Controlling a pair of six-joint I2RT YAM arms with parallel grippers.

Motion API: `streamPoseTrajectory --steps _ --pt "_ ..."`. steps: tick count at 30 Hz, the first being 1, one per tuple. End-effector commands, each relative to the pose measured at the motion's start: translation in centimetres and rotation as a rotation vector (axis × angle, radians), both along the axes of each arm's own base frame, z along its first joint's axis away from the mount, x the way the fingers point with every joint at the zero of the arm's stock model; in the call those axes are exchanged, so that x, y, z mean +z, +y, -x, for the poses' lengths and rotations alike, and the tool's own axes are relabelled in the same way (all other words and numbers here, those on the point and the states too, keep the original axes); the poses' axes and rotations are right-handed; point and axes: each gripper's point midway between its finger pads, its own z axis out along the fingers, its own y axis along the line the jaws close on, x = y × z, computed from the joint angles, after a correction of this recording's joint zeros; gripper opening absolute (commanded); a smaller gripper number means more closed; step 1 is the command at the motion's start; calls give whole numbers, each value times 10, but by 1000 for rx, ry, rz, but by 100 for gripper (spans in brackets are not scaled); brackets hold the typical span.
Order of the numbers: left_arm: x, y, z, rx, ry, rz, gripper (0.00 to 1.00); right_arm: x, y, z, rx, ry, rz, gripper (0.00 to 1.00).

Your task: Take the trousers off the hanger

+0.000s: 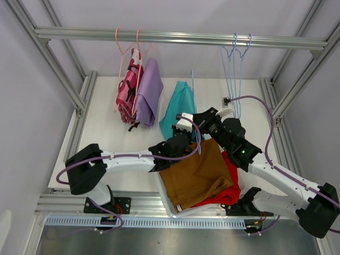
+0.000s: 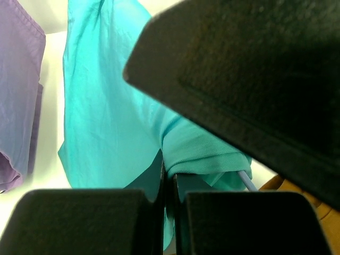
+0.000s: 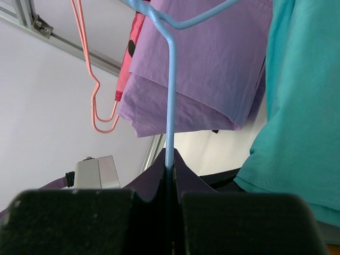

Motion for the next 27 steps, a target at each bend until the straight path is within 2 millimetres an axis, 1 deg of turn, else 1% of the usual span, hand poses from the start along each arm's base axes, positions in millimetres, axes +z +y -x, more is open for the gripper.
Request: streamPoseTrajectory --steps 1,2,4,5,6,8,9,10,11,12,13,14,15,16,17,18,19,21,22,24,27 --pt "55 -7 -4 1 -80 193 1 9 7 15 57 -20 -30 0" --pt "68 -4 -1 -8 -96 212 1 4 4 14 46 -7 -11 0" --pt "82 0 4 -21 -132 203 1 0 -2 12 17 -10 15 0" --pt "98 5 8 -27 -160 208 1 -2 -6 12 1 -4 25 0" --pt "108 7 13 -36 -176 215 1 -5 -8 11 -7 -2 32 0" --pt "127 11 23 -53 -210 228 1 -14 -12 9 -16 15 40 0" --pt "144 19 29 -57 -239 240 1 -18 -12 9 -16 22 41 0" --pt "152 22 33 -64 -250 248 1 -28 -14 9 -21 37 46 0" --pt "160 23 39 -77 -259 255 1 -28 -14 8 -25 38 32 0" --pt "174 31 44 -81 -274 279 1 -32 -15 8 -28 43 31 0" --pt "182 33 49 -93 -280 297 1 -34 -15 7 -31 44 26 0" --pt "185 35 52 -110 -294 263 1 -39 -17 5 -38 48 21 0" --pt "193 38 55 -115 -298 268 1 -40 -16 5 -37 48 16 0" --pt "204 45 58 -115 -309 282 1 -41 -16 5 -37 46 12 0" --pt "204 48 59 -118 -310 260 1 -40 -16 3 -40 44 6 0" --pt "208 52 61 -119 -315 263 0 -42 -16 2 -44 45 9 0" --pt "217 61 63 -117 -328 277 1 -42 -16 0 -47 44 6 0" --pt "221 68 67 -129 -335 261 1 -47 -15 -3 -52 54 14 0" --pt "233 79 71 -124 -347 286 1 -47 -14 -3 -49 52 10 0" --pt "235 87 74 -129 -346 261 1 -53 -10 -2 -35 65 10 0" --pt "251 102 82 -147 -356 279 1 -56 -4 1 -8 54 20 0"
